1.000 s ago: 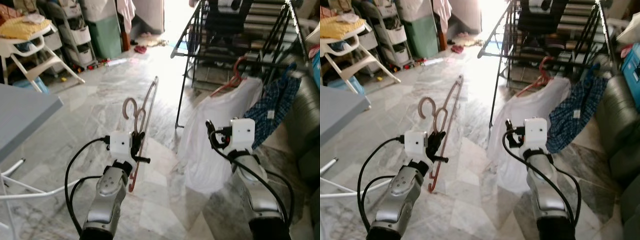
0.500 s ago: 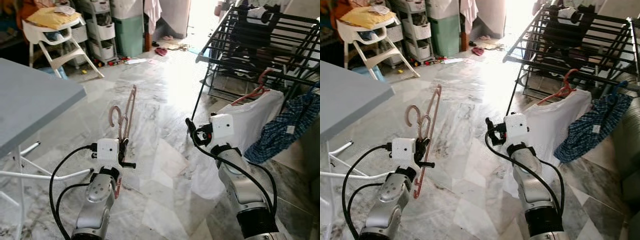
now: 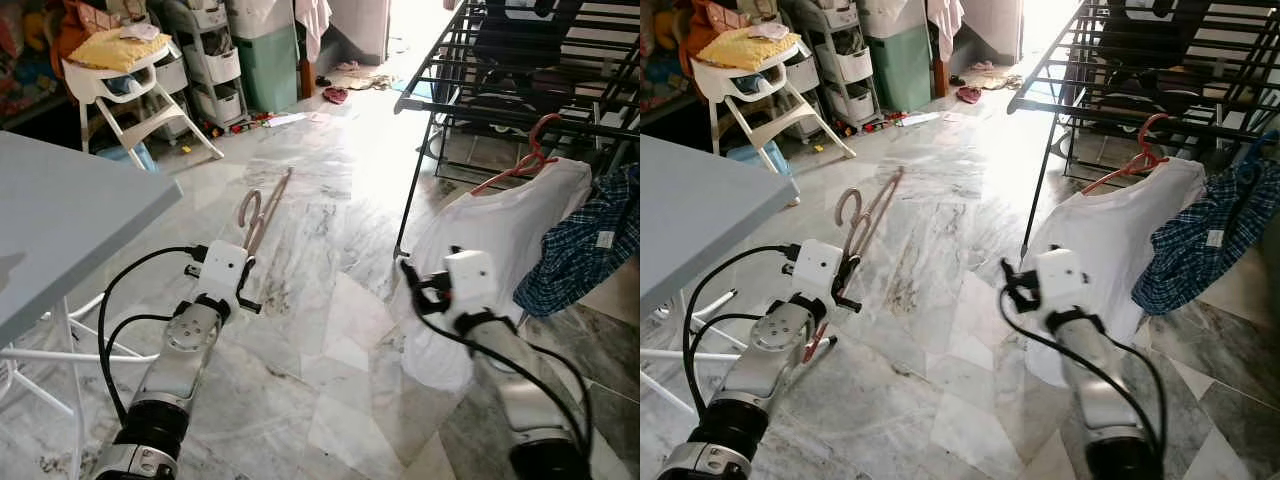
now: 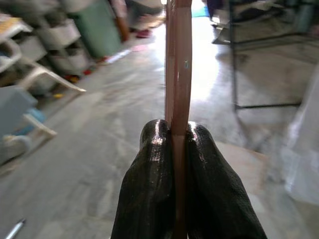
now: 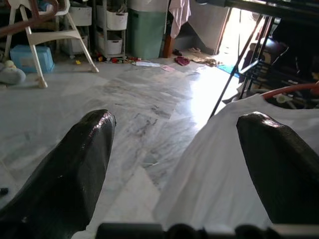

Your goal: Hang hanger

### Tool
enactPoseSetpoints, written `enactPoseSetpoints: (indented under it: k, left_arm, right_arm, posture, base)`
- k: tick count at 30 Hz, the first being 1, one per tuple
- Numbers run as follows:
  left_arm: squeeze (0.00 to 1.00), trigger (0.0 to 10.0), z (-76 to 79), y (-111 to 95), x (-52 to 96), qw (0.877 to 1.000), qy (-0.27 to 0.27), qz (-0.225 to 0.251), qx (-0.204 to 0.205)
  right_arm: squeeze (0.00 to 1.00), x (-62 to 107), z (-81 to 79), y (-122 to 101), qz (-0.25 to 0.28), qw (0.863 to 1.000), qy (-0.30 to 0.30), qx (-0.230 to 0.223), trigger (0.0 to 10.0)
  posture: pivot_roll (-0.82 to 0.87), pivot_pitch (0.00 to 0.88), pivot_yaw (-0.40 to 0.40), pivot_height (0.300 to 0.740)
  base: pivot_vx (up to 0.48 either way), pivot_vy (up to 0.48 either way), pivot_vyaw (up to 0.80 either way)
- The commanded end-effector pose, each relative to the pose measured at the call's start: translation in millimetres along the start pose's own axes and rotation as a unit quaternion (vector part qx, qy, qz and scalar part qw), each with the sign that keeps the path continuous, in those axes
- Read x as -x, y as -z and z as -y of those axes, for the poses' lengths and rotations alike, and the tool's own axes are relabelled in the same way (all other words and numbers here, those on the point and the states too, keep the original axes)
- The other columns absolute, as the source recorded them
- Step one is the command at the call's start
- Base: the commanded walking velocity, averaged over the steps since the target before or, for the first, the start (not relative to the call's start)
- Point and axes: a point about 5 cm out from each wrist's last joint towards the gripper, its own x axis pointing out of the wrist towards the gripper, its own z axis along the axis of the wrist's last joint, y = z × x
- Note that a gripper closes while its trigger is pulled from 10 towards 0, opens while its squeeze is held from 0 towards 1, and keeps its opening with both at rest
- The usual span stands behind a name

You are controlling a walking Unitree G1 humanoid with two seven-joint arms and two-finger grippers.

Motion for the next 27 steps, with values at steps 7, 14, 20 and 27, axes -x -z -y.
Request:
enactPoseSetpoints:
  k: [7,14,20,27]
  left_arm:
    - [0.0,10.0,24.0,8,9.9,0.958,0.251,-0.021,-0.14]
    - [0.0,10.0,-22.4,-11,-2.4,0.938,0.23,-0.048,-0.254]
    - [0.0,10.0,-33.1,-21,0.9,0.925,0.24,-0.038,-0.292]
    - [0.0,10.0,-15.3,-10,7.4,0.911,0.284,-0.036,-0.296]
  right_arm:
    - [0.0,-5.5,-9.6,-44,0.064,0.961,-0.232,0.137,10.0]
    - [0.0,9.3,-19.2,-59,0.047,0.873,-0.423,0.239,10.0]
    - [0.0,8.9,-14.9,-64,0.032,0.85,-0.464,0.249,10.0]
    - [0.0,3.4,-21.3,-85,0.061,0.849,-0.472,0.229,10.0]
  posture:
    - [-0.12,0.0,0.08,0.74]
    - [-0.09,0.0,0.048,0.74]
    - [-0.08,0.0,0.03,0.74]
    - [-0.07,0.017,0.024,0.74]
  base:
    - [0.0,0.0,0.0]
    - [0.0,0.0,0.0]
    - [0.0,0.0,0.0]
    - [0.0,0.0,0.0]
